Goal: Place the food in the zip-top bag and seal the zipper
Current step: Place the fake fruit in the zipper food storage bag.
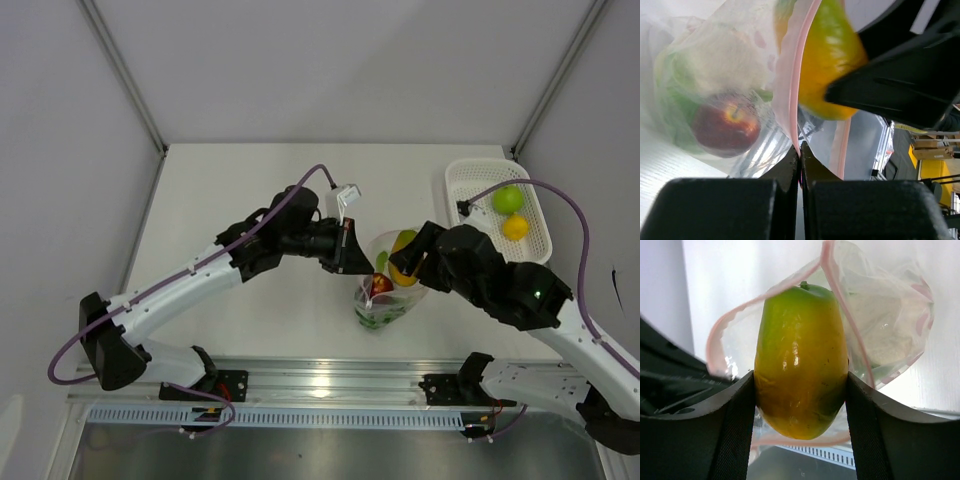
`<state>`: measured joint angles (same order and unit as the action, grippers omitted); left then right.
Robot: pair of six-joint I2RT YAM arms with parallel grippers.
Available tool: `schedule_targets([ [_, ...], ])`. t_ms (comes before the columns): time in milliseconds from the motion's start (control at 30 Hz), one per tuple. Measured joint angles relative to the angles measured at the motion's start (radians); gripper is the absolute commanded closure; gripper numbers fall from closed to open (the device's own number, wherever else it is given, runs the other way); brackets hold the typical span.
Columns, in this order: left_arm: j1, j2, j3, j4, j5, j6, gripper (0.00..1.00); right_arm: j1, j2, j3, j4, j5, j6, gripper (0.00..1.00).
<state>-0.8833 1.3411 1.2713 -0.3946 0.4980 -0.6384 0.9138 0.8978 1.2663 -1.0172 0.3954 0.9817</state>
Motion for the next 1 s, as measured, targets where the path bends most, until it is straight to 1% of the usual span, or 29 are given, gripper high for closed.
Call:
schedule_targets([
  [233,-0.016,0.000,-0.011,0.026,-0.006,-0.018,0.99,-0.010,0.050,-0.021,-0.025,0.000,0.039,0.71],
  [367,-0.016,0.000,-0.016,0.034,-0.005,-0.020,0.99,-0.039,0.094,-0.016,-0.026,0.000,0.032,0.66],
  [467,-0.016,-0.002,-0.016,0.036,-0.005,-0.020,0.99,-0.060,0.148,-0.001,-0.039,0.000,0.009,0.55],
  [533,-0.016,-0.004,-0.017,0.037,-0.005,-0.020,0.99,-0.065,0.166,0.002,-0.043,0.000,-0.006,0.40],
  [567,-0.016,-0.006,-0.018,0.037,-0.005,-0.020,0.99,-0.066,0.168,0.002,-0.045,0.001,-0.013,0.37],
  [600,-0.016,-0.008,-0.019,0.039,-0.005,-0.020,0.99,-0.067,0.168,0.003,-0.048,0.000,-0.021,0.32],
  [633,-0.016,-0.010,-0.021,0.040,-0.005,-0.020,0.99,-0.067,0.167,0.005,-0.051,0.000,-0.026,0.29],
  [667,-0.016,-0.011,-0.021,0.041,-0.002,-0.020,1.00,-0.067,0.166,0.008,-0.053,0.000,-0.035,0.28],
  [700,-0.016,-0.011,-0.021,0.042,0.000,-0.020,0.99,-0.067,0.165,0.013,-0.057,0.001,-0.044,0.24],
  [733,-0.016,-0.011,-0.021,0.042,0.002,-0.020,0.99,-0.067,0.165,0.020,-0.061,0.000,-0.051,0.23],
  [800,-0.016,-0.011,-0.021,0.042,0.003,-0.020,0.99,-0.067,0.164,0.036,-0.068,0.001,-0.070,0.17],
  [833,-0.016,-0.011,-0.021,0.042,0.003,-0.020,1.00,-0.067,0.164,0.045,-0.070,0.001,-0.078,0.11],
  [1000,-0.016,-0.011,-0.021,0.042,0.004,-0.020,0.99,-0.071,0.160,0.090,-0.078,0.000,-0.117,0.09],
])
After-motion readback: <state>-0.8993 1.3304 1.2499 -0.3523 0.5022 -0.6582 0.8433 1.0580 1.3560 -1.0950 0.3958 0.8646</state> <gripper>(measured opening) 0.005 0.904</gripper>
